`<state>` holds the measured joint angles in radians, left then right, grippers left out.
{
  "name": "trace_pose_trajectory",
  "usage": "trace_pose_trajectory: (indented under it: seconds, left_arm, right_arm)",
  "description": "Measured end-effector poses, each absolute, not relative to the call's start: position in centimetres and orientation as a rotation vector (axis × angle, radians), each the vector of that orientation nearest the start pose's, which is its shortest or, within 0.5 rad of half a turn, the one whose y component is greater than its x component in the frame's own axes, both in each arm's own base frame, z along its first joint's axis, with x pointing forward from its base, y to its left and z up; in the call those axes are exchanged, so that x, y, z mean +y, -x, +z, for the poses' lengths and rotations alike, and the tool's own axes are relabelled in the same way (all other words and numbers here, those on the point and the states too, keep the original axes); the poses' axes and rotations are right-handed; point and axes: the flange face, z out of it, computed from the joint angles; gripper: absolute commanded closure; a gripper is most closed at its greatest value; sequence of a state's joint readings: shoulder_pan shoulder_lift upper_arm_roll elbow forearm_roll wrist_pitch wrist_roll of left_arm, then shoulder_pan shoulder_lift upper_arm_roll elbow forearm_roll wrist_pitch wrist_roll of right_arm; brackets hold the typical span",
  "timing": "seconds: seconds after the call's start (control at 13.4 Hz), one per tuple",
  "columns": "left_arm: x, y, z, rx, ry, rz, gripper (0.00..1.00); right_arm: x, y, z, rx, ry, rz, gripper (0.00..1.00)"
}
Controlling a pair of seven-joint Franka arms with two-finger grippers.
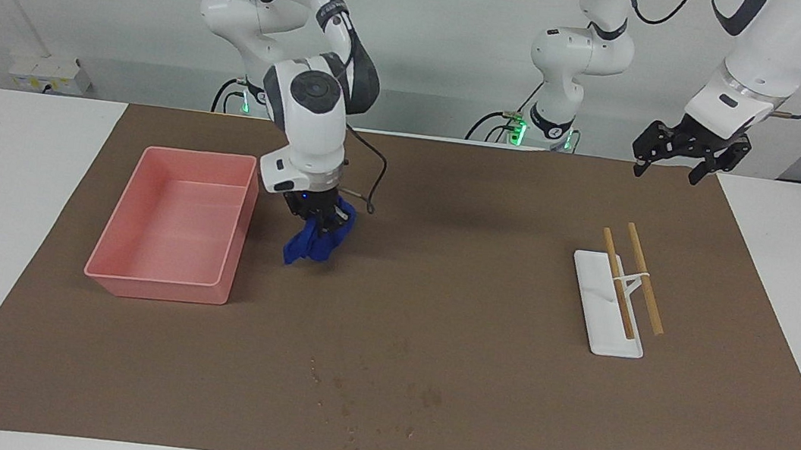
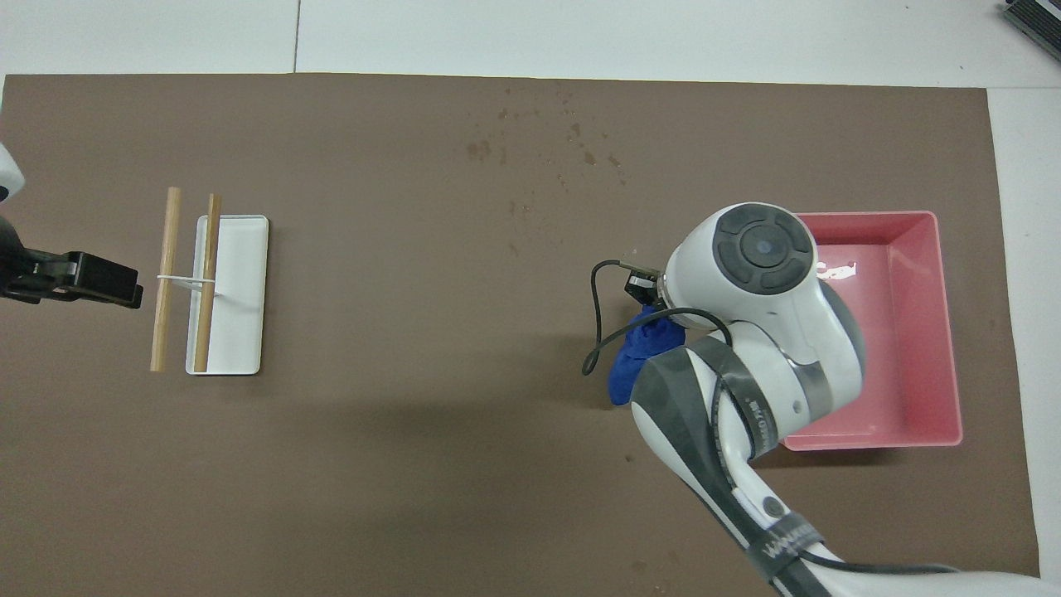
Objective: Wipe water with towel using both arms
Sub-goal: 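Lower the cloth into the pink bin with the right gripper, then open the right gripper and release the cloth in the bin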
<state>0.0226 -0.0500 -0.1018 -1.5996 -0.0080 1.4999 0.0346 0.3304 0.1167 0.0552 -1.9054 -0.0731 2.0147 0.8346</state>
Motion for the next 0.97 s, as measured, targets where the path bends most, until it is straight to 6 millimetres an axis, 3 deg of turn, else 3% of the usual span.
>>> trace_pose_trajectory:
  seconds: [0.22,0.52,0.75,0.97]
  left_arm:
    - [-4.4,-53.0,63.2,0.179,3.137,0.079,0.00]
    - [-4.4,-53.0,63.2,0.179,3.137,0.079,0.00]
    - [-4.4,-53.0,63.2,0.179,3.137,0.079,0.00]
    - [-4.4,-52.9,63.2,0.179,3.137,0.079,0.00]
  right_arm:
    - [17.4,-53.6,50.5,0.636,3.132,-0.069,1.00]
    - [10.6,-52.3,56.1,0.521,3.160,-0.083,1.00]
    - [5.6,-52.6,57.7,0.423,3.179,-0.085,1.00]
    - [0.8,-53.3,56.3,0.359,3.193,-0.056,1.00]
